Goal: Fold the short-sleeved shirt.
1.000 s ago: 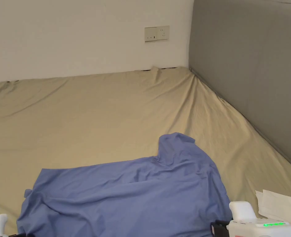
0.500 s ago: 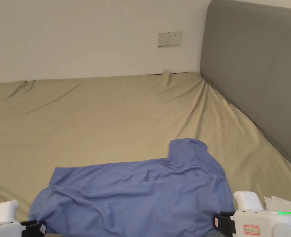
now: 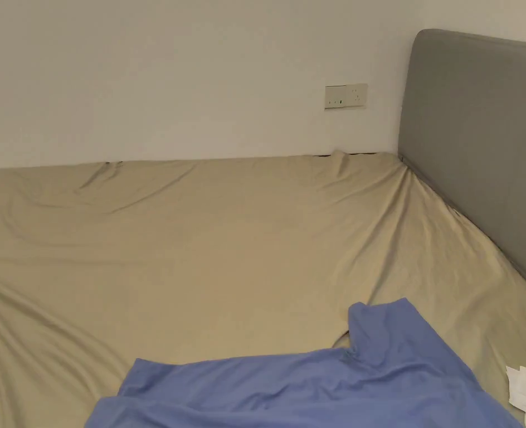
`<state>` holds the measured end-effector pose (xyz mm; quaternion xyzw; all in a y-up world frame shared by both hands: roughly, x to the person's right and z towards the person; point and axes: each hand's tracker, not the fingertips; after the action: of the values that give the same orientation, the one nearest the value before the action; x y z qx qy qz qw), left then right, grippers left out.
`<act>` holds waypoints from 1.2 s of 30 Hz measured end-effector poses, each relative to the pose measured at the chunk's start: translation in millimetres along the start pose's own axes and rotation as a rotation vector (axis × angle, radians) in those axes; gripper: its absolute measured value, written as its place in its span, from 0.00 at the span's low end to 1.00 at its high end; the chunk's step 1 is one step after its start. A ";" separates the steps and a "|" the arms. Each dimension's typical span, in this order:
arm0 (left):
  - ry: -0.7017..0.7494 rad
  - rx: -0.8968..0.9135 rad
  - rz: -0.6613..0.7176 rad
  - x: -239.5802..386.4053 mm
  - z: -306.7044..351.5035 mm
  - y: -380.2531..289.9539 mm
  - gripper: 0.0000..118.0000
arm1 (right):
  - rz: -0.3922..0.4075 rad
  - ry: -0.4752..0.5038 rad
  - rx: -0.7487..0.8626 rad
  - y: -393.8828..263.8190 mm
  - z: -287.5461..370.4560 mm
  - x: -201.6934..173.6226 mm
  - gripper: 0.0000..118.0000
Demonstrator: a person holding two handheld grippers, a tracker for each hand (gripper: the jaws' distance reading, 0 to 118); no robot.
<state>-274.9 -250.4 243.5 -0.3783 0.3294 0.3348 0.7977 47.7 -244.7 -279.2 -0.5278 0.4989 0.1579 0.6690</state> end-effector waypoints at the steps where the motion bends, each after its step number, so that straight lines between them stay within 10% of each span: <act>1: 0.019 -0.038 -0.028 -0.6 -5.7 -15.7 0.09 | -0.011 -0.002 -0.043 -13.3 -5.8 4.5 0.12; 3: 0.045 -0.089 -0.035 -4.9 -23.0 -39.3 0.09 | 0.006 -0.032 -0.068 -36.5 -26.5 11.1 0.12; 4: 0.041 -0.063 -0.027 -9.0 -32.8 -50.1 0.16 | 0.038 -0.050 -0.069 -46.9 -40.5 16.5 0.29; 6: 0.109 -0.040 0.039 -14.0 -43.6 -63.1 0.87 | 0.090 -0.167 -0.077 -60.5 -55.8 17.8 0.86; 7: 0.137 -0.054 0.049 -14.7 -44.7 -65.9 1.00 | 0.099 -0.194 -0.060 -65.2 -56.1 17.9 1.00; 14: 0.108 0.223 0.080 -20.5 41.4 -30.3 0.99 | 0.017 -0.126 0.513 -41.2 52.1 -16.4 1.00; 15: 0.064 0.212 0.105 -16.9 46.8 -14.8 0.89 | 0.010 -0.115 0.574 -34.4 63.8 -23.1 0.98; 16: 0.034 0.233 0.129 -16.4 53.8 2.2 0.50 | 0.000 -0.078 0.582 -23.1 78.0 -29.8 0.82; 17: 0.004 0.310 0.129 -15.3 58.0 17.2 0.12 | -0.031 -0.044 0.586 -15.7 84.8 -36.7 0.50; 18: -0.022 0.353 0.104 -14.8 57.8 33.5 0.00 | -0.057 -0.026 0.634 -12.6 88.9 -42.5 0.09; 28: -0.036 0.062 -0.086 -4.4 -102.6 213.4 0.00 | -0.067 0.022 0.611 20.2 45.7 -54.6 0.03; 29: -0.026 0.043 -0.101 -5.5 -118.0 217.1 0.11 | -0.066 0.016 0.608 20.3 41.1 -53.8 0.03; 31: 0.112 0.033 -0.142 -10.6 -148.0 219.4 1.00 | -0.051 -0.016 0.559 22.7 30.3 -49.5 0.03; 36: 0.066 -0.135 -0.070 -25.2 -202.0 203.4 1.00 | -0.068 -0.032 0.494 24.4 7.2 -32.7 0.03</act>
<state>-503.4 -324.4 84.9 -0.4532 0.3187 0.3157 0.7703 18.5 -218.6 -265.7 -0.3622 0.4938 0.0170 0.7903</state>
